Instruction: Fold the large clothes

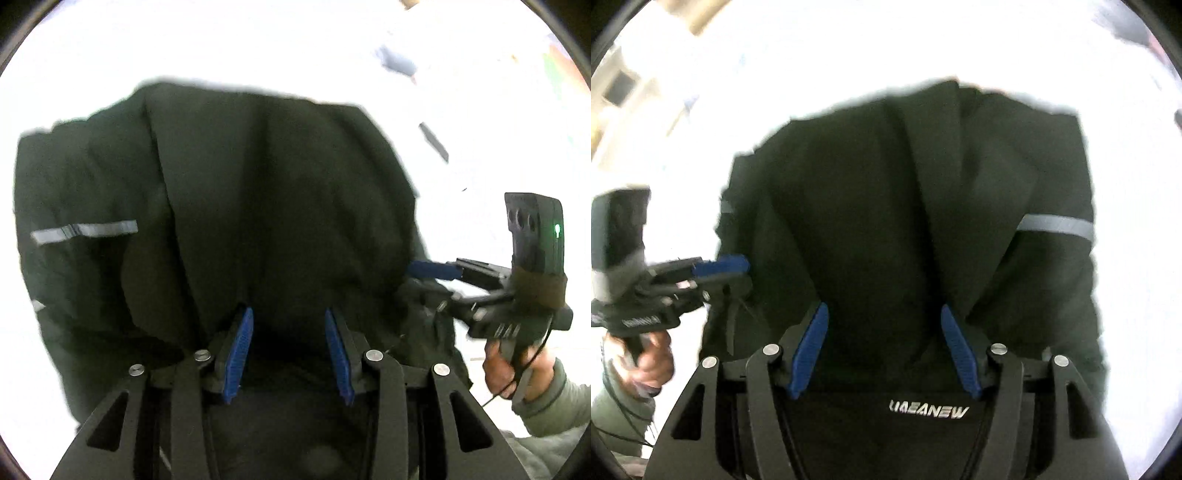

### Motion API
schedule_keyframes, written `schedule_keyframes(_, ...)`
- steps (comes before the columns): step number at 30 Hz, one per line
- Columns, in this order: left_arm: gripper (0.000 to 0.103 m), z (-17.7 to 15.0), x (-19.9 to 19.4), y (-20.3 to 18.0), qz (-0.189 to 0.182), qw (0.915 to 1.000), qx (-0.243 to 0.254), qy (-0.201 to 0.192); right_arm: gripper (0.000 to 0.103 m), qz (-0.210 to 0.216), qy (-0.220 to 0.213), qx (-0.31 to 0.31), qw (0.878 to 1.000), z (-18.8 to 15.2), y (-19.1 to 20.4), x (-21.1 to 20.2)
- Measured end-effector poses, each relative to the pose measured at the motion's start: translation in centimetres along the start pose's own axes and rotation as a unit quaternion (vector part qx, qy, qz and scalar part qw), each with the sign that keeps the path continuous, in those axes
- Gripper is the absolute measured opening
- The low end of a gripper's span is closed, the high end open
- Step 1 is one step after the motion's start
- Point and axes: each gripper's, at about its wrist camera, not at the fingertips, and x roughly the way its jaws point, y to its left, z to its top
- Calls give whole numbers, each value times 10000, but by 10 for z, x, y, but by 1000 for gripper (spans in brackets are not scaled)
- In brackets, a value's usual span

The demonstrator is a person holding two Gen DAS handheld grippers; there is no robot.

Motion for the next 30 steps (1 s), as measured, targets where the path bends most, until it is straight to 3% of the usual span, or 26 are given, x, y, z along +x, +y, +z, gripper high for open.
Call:
schedule_keyframes(3, 42, 13, -26, -6, -100, 9992, 20, -381, 67, -214, -575, -72, 9981, 27, 3, -23)
schedule_keyframes(5, 42, 20, -26, -2, -92, 9988, -43, -475, 67, -396, -652, -127, 9970, 43, 5, -16)
schedule_keyframes(7, 42, 28, -16, 5, 53, 9991, -176, -373, 67, -606, -553, -74, 9966, 54, 2, 3)
schedule_keyframes(10, 42, 27, 9, 25, 135, 9986, -506, -58, 66, -898, -15, 77, 9959, 60, -19, 55)
schedule_keyframes(12, 42, 22, 33, 38, 230, 9975, -669, 91, 65, -853, 284, 243, 9957, 56, -32, 81)
schedule_keyframes(17, 40, 21, 28, 40, 280, 9954, -917, -1, 65, -786, 292, 375, 9958, 60, -26, 66)
schedule_keyframes(22, 40, -4, -22, 18, 439, 9960, -685, -366, 65, -180, -106, 613, 9979, 28, -27, 5)
schedule_keyframes(30, 40, -85, -95, 20, 706, 9881, -1110, -799, 65, -156, -63, 802, 9966, -52, -43, -44)
